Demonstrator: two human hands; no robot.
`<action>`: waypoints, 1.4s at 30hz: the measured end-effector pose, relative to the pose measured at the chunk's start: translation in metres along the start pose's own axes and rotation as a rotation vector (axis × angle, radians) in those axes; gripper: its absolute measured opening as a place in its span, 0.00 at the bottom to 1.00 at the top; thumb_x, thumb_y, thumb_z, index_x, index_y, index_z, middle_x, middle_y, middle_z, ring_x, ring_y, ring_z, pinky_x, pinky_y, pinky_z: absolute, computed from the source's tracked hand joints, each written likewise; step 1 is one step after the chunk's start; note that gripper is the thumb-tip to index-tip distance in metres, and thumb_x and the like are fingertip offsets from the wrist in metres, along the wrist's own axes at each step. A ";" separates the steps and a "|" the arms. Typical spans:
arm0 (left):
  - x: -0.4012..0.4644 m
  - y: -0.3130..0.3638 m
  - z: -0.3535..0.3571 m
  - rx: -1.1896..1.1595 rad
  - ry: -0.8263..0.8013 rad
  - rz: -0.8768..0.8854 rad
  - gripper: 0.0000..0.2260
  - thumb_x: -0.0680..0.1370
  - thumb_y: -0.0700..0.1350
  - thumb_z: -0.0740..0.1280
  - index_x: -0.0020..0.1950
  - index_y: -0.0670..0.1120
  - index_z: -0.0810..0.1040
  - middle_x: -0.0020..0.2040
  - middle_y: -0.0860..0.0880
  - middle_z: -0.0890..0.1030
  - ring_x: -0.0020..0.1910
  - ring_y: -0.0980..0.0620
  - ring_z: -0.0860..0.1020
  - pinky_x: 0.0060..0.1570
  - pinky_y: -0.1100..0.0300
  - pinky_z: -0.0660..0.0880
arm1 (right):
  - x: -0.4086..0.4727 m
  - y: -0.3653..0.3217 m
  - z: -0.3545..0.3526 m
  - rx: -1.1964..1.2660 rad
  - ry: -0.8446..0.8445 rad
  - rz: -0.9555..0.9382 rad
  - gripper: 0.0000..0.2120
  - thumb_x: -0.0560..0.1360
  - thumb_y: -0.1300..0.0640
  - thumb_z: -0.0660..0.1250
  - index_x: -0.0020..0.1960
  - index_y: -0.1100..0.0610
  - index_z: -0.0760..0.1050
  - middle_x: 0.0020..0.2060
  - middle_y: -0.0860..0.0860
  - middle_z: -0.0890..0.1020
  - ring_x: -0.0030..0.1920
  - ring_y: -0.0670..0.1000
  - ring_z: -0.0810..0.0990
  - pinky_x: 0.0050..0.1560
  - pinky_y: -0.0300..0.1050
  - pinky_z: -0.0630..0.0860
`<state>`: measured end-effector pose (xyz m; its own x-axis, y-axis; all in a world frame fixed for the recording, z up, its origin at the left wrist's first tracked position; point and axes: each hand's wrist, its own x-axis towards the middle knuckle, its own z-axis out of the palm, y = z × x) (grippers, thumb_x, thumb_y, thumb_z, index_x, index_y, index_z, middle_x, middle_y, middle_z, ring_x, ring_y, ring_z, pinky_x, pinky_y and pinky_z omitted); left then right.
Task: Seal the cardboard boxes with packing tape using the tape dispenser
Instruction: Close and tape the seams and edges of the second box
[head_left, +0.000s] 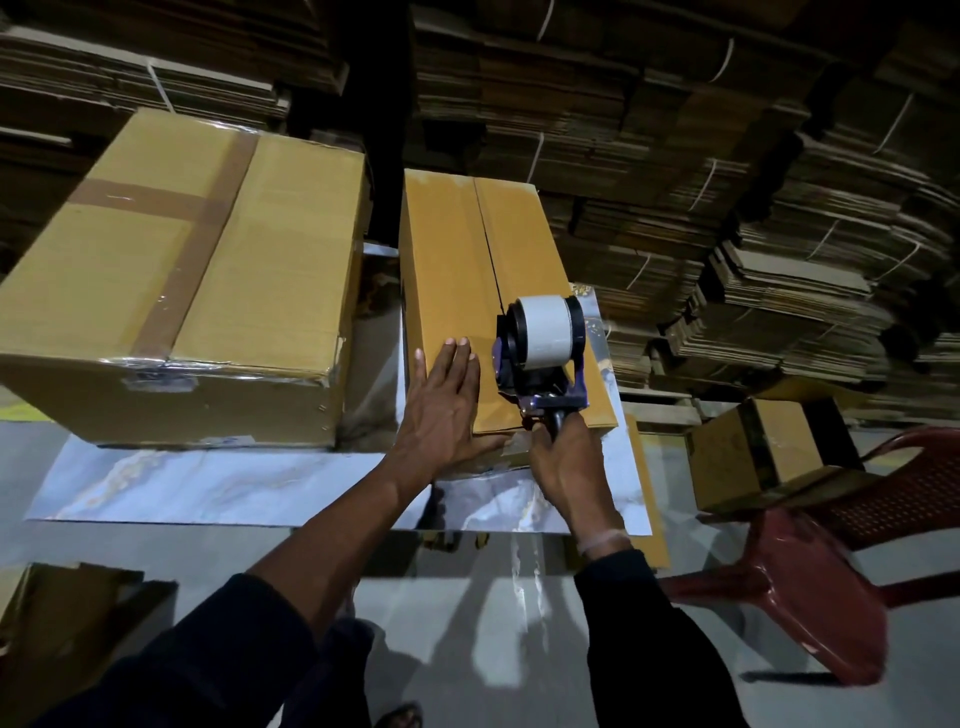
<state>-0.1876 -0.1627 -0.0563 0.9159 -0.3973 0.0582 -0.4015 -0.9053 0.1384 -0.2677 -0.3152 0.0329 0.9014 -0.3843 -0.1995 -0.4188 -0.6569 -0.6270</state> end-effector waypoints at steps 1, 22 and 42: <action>0.000 0.000 -0.001 -0.001 -0.003 -0.004 0.57 0.72 0.81 0.47 0.84 0.37 0.50 0.85 0.38 0.47 0.84 0.39 0.44 0.79 0.32 0.41 | -0.004 0.002 -0.001 -0.005 0.002 0.001 0.12 0.83 0.57 0.64 0.62 0.64 0.73 0.57 0.63 0.81 0.56 0.63 0.79 0.46 0.44 0.68; 0.003 0.006 -0.016 0.034 -0.195 -0.052 0.59 0.73 0.70 0.70 0.83 0.39 0.38 0.83 0.38 0.35 0.82 0.38 0.35 0.79 0.33 0.39 | -0.082 0.069 0.022 0.097 0.174 -0.040 0.06 0.82 0.58 0.66 0.54 0.61 0.74 0.49 0.61 0.83 0.50 0.63 0.80 0.43 0.46 0.67; 0.003 0.003 -0.018 0.072 -0.198 0.002 0.61 0.72 0.69 0.72 0.83 0.38 0.36 0.83 0.38 0.34 0.82 0.37 0.35 0.76 0.27 0.41 | -0.107 0.164 0.076 0.188 0.157 0.007 0.11 0.80 0.62 0.70 0.61 0.59 0.77 0.44 0.51 0.81 0.42 0.57 0.76 0.40 0.38 0.67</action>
<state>-0.1856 -0.1642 -0.0381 0.8997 -0.4141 -0.1382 -0.4087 -0.9102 0.0670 -0.4239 -0.3320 -0.1059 0.8645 -0.4938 -0.0942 -0.3838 -0.5273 -0.7581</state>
